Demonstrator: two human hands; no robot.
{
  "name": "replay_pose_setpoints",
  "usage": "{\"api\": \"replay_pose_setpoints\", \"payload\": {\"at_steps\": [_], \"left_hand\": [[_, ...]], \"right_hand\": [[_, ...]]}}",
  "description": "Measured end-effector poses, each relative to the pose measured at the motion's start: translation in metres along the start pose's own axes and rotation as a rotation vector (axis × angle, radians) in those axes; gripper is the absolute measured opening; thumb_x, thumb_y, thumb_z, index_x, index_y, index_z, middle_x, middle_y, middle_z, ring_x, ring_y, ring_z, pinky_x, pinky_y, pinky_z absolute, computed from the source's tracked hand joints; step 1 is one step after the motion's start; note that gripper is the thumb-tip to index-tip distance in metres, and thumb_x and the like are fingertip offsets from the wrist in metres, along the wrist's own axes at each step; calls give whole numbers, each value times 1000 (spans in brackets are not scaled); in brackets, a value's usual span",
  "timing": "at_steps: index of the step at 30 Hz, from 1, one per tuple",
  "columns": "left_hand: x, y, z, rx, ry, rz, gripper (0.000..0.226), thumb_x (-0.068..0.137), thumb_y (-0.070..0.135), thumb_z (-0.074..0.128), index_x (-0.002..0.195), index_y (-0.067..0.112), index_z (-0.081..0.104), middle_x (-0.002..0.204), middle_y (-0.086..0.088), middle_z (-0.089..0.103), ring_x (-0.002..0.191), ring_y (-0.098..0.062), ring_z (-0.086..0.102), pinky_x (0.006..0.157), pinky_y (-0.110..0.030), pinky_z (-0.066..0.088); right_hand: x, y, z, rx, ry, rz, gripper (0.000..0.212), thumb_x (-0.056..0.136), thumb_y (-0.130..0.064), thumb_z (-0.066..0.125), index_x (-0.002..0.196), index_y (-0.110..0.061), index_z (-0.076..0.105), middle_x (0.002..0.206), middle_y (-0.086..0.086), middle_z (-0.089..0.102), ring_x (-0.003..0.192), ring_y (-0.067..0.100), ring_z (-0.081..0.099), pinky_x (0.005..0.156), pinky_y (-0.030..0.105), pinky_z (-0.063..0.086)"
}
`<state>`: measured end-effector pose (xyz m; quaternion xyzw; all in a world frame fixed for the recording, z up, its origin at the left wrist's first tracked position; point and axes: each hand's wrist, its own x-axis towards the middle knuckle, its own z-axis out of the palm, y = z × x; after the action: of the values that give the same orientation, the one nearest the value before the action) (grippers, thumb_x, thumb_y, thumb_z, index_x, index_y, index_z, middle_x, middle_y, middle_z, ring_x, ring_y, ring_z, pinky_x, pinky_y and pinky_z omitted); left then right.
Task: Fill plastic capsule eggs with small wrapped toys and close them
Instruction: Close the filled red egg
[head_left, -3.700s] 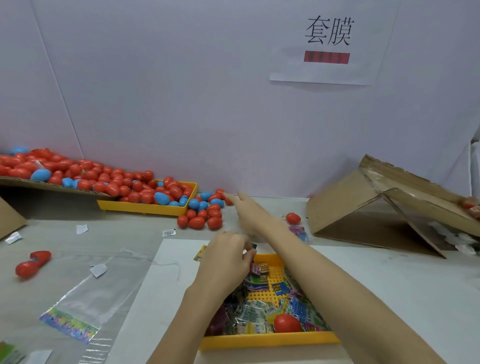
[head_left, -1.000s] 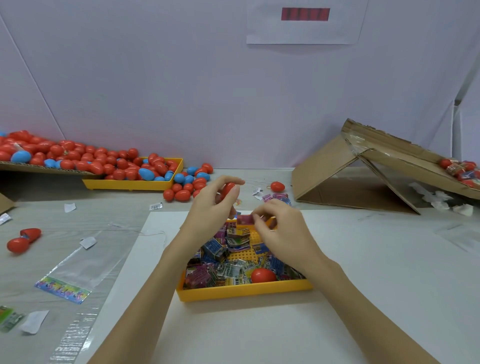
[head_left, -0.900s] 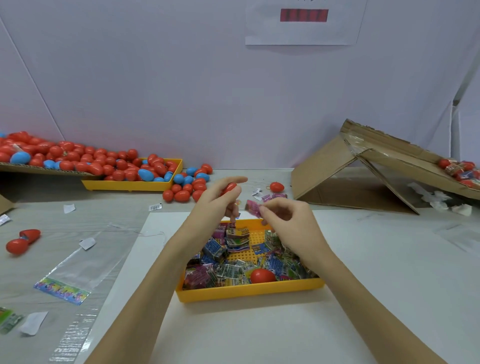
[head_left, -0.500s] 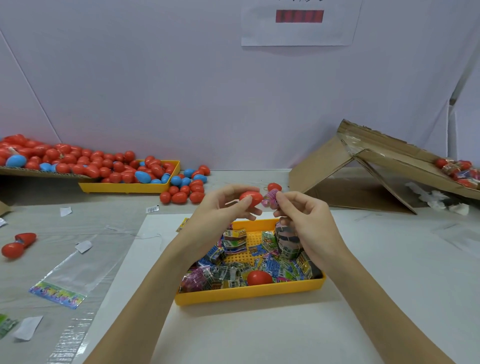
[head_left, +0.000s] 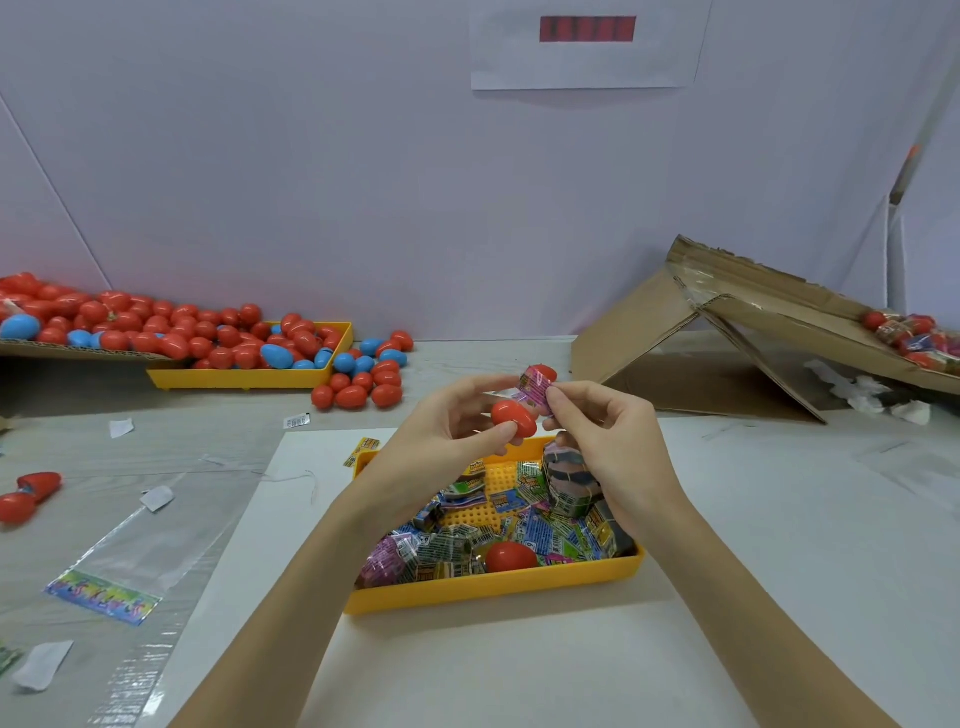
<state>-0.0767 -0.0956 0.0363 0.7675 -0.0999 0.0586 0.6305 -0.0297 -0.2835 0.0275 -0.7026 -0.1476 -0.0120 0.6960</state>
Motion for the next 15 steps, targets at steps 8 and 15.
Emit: {"api": "replay_pose_setpoints", "payload": {"at_steps": [8, 15], "left_hand": [[-2, 4, 1, 3, 31, -13, 37, 101, 11, 64, 137, 17, 61, 114, -3, 76, 99, -14, 73, 84, -22, 57], [0, 3, 1, -47, 24, -12, 35, 101, 9, 62, 134, 19, 65, 102, -4, 76, 85, -9, 70, 83, -20, 56]], "right_hand": [[-1, 2, 0, 55, -12, 104, 18, 92, -37, 73, 102, -25, 82, 85, 5, 77, 72, 17, 67, 68, 42, 64], [3, 3, -2, 301, -110, 267, 28, 82, -38, 79, 95, -13, 84, 84, 6, 75, 74, 11, 65, 67, 22, 56]]}}
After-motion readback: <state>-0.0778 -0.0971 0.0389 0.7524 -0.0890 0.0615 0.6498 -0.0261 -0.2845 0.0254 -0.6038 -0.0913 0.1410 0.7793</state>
